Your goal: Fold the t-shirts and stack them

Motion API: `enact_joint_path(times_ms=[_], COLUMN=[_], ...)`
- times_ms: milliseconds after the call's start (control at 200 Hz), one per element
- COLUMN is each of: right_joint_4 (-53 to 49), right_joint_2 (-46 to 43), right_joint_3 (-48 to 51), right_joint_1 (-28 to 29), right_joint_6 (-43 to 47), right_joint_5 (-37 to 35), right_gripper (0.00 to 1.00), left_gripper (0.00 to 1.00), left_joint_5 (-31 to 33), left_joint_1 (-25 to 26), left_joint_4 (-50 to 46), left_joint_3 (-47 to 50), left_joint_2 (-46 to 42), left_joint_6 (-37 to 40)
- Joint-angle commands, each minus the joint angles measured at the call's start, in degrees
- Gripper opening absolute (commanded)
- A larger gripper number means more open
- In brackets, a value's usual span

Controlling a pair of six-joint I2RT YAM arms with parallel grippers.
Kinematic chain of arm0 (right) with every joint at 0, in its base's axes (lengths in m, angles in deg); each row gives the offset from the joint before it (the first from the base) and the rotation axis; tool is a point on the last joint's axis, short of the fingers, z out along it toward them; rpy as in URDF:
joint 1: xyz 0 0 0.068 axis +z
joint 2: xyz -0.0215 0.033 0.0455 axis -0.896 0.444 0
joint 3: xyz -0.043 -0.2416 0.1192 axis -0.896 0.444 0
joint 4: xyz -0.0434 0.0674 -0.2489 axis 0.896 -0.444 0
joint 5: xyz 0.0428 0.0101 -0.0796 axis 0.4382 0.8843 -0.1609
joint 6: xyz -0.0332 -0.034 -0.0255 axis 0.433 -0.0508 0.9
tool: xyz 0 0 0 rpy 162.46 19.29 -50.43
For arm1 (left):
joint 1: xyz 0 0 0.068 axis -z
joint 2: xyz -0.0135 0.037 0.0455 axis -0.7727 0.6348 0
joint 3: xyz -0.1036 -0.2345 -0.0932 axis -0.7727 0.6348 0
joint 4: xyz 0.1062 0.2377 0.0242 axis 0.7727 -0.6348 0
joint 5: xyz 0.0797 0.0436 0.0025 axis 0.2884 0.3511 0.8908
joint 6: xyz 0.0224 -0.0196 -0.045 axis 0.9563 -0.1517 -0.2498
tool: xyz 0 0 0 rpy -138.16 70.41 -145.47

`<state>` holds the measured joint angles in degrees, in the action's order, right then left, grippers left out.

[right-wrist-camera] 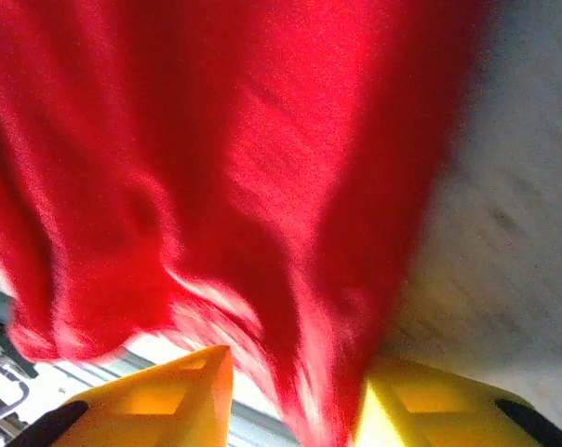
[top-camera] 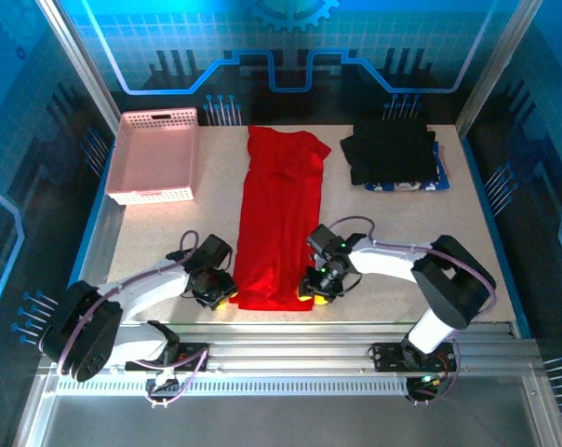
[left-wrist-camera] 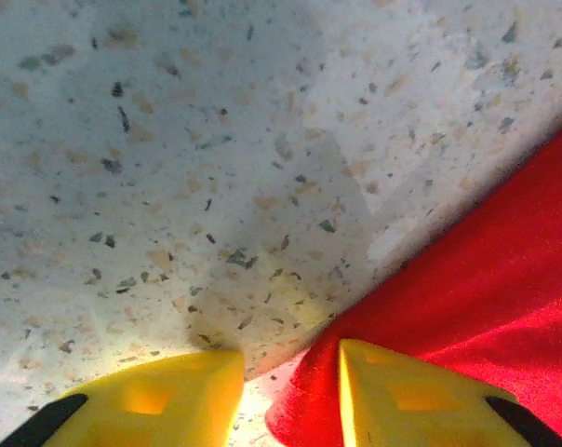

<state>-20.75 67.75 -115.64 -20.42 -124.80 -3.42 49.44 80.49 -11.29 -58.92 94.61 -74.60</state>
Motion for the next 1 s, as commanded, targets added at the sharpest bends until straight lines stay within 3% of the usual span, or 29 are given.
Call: enact_joint_path(times_ms=[0, 120, 205, 435, 580, 720, 965, 995], right_joint_4=[8.1, 3.8, -0.8, -6.2, -8.1, -9.9, -11.6, -11.0], right_joint_2=[3.3, 3.1, 0.8, -9.9, -15.2, -17.3, -17.5, -17.2], right_joint_3=[-5.0, -6.2, -6.1, 2.7, 6.1, 5.2, 3.6, 4.0], right_joint_1=[0.6, 0.4, 0.3, 1.2, 3.7, 4.5, 2.5, 2.3], right_joint_6=[3.0, 4.3, 5.5, 3.7, 1.7, 0.8, 1.7, 1.6], right_joint_5=[0.2, 0.0, -1.2, -2.0, -2.7, -3.4, -3.0, -2.7], right_gripper=[0.29, 0.09, 0.03, 0.00, 0.00, 0.00, 0.00, 0.00], left_gripper=[0.25, 0.11, 0.00, 0.00, 0.00, 0.00, 0.00, 0.11], left_joint_5=[-12.5, -12.1, -11.3, -5.4, -5.3, -3.9, -3.9, -4.9], left_joint_1=[4.9, 5.0, 5.1, 5.3, 7.1, 10.3, 10.5, 10.7], left_joint_4=[39.6, 40.8, 37.0, 22.7, 19.6, 16.3, 8.6, 8.4], left_joint_3=[1.6, 1.3, 1.1, 3.7, 3.2, 1.4, 2.3, 3.1], left_joint_2=[9.7, 10.6, 8.4, -6.1, -11.3, -14.1, -19.3, -19.3], left_joint_6=[-2.2, -3.2, -2.4, -0.6, -1.2, -1.7, -1.7, -1.8])
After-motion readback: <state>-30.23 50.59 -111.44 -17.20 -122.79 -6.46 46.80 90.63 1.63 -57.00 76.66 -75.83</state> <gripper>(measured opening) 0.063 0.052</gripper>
